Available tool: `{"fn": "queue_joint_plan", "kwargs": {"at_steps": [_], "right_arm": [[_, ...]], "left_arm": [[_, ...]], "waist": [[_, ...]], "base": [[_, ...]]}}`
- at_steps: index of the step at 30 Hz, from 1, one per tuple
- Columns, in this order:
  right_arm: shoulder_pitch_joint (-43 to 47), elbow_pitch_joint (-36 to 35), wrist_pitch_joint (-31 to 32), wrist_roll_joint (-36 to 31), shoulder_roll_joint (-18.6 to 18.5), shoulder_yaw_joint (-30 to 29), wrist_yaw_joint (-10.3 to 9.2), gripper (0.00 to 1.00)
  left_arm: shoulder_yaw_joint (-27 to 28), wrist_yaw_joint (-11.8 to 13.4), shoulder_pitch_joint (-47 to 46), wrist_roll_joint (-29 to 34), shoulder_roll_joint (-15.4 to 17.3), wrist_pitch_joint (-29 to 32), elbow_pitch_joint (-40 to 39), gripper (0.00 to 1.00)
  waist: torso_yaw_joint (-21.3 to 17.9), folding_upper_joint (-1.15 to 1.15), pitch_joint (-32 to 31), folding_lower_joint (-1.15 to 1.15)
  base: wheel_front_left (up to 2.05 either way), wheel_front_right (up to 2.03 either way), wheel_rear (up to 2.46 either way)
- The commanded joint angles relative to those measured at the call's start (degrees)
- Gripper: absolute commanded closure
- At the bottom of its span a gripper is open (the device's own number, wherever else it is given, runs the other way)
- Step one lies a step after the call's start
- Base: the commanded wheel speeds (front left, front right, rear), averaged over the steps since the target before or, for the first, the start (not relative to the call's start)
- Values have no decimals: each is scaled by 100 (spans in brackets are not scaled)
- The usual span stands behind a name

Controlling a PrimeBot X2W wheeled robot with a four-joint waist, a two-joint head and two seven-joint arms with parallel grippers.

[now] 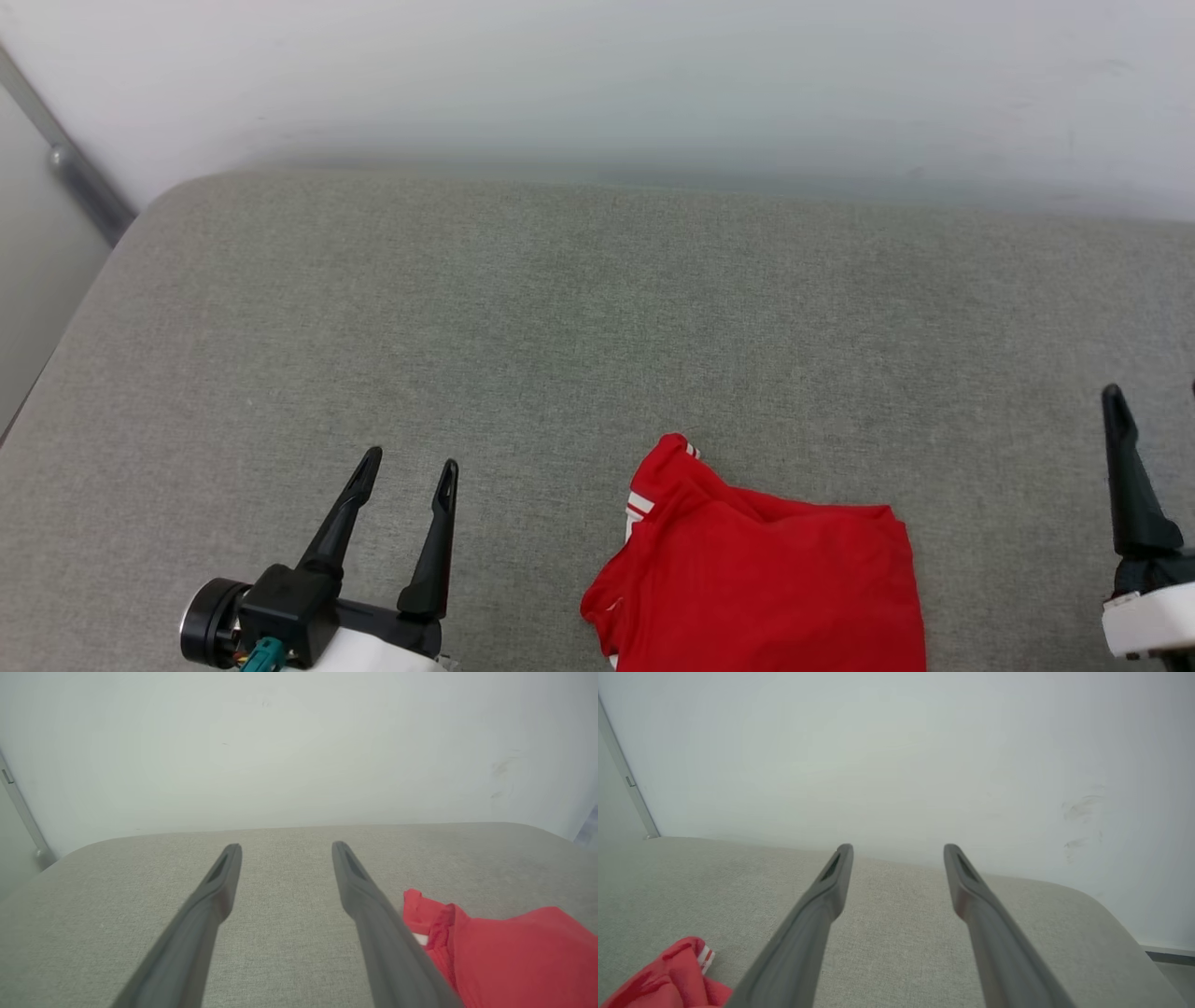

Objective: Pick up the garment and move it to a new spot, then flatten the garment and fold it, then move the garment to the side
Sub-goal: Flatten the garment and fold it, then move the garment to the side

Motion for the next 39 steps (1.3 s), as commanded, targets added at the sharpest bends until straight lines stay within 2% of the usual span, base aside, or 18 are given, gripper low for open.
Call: {"fn": "queue_joint_plan", "kwargs": {"at_steps": [1,8,23,28,32,39], "right_arm": [[129,-74,-153,-61,106,-9,-4,0],[499,-99,-717,-338,658,80,-4,0],[561,166,-844,-483,815,138,-4,0],[560,247,-669,-339,871,92,-4,0],[621,275,-150,-136,787,170,-4,0],[615,22,2346,428,103,588,-3,0]], "left_arm": [[8,-2,-59,-14,21,-13,-20,0],[-59,-3,-81,42,67,-13,-66,0],[-170,-4,24,123,164,-13,-102,0],[-170,-4,11,100,163,-12,-88,0],[-201,-4,-25,97,146,-12,-73,0],[-215,-4,-124,126,141,-12,-148,0]], "waist": [[-11,0,11,0],[-25,0,-20,0],[-7,0,-90,0],[-11,0,-85,0],[3,0,-59,0],[53,0,102,0]], "base": [[0,0,0],[0,0,0],[0,0,0],[0,0,0],[0,0,0],[0,0,0]]}}
